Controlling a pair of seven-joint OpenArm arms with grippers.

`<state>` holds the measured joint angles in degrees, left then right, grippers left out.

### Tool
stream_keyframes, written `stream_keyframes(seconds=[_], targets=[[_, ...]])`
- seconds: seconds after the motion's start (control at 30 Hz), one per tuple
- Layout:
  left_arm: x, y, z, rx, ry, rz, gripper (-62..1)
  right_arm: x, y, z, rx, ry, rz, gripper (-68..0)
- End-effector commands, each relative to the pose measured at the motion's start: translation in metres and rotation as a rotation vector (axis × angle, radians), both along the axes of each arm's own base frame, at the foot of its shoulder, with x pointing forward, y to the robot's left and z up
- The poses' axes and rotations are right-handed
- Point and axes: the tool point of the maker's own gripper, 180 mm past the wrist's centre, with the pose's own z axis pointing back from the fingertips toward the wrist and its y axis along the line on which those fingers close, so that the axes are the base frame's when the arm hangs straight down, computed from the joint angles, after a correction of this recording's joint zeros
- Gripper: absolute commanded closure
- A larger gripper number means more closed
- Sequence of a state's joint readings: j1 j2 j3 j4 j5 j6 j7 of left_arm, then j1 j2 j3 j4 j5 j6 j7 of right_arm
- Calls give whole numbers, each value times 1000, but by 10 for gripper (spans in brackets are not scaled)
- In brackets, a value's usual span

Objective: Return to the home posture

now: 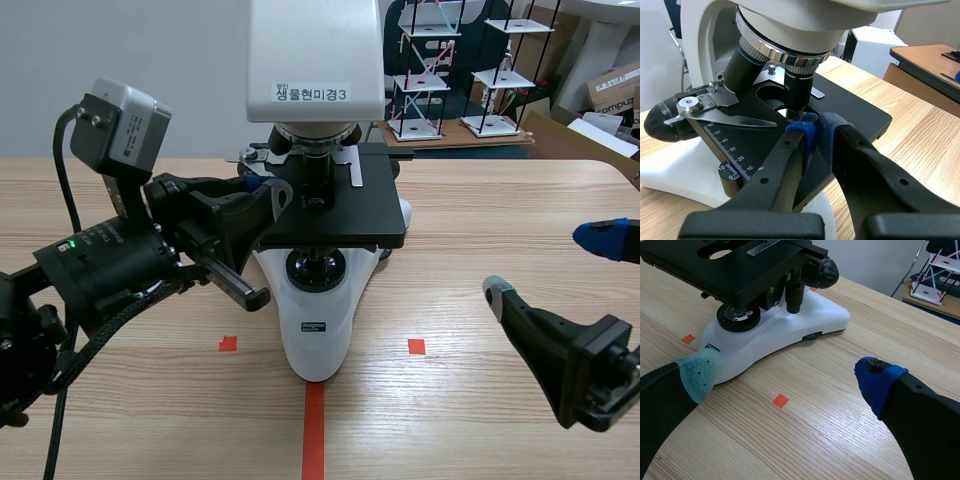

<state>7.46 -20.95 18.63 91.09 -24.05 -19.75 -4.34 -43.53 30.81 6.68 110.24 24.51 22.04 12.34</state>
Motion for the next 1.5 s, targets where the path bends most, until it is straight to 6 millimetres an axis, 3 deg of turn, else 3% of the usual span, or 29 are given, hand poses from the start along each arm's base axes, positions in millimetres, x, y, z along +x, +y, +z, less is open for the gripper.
stream_keyframes(seconds=[0.0,0.43,0.73,1.17,1.23,1.3,1.47], targets=[[-1,-3,10,-27,-23,-6,-15,4,0,7,8,-27,0,-578],[-5,4,12,-20,-24,0,-15,4,0,7,8,-27,-1,-578],[-23,38,9,-16,-4,67,-15,4,0,7,8,-27,-1,-578],[-88,93,-4,73,-41,115,-19,4,0,7,8,-27,-1,-578],[-100,99,-3,77,-50,111,-63,4,0,7,8,-27,-1,-578],[-109,106,-2,85,-62,115,-149,4,0,7,8,-27,-1,-578],[-127,119,15,47,-129,135,-490,4,0,7,8,-27,-1,-578]])
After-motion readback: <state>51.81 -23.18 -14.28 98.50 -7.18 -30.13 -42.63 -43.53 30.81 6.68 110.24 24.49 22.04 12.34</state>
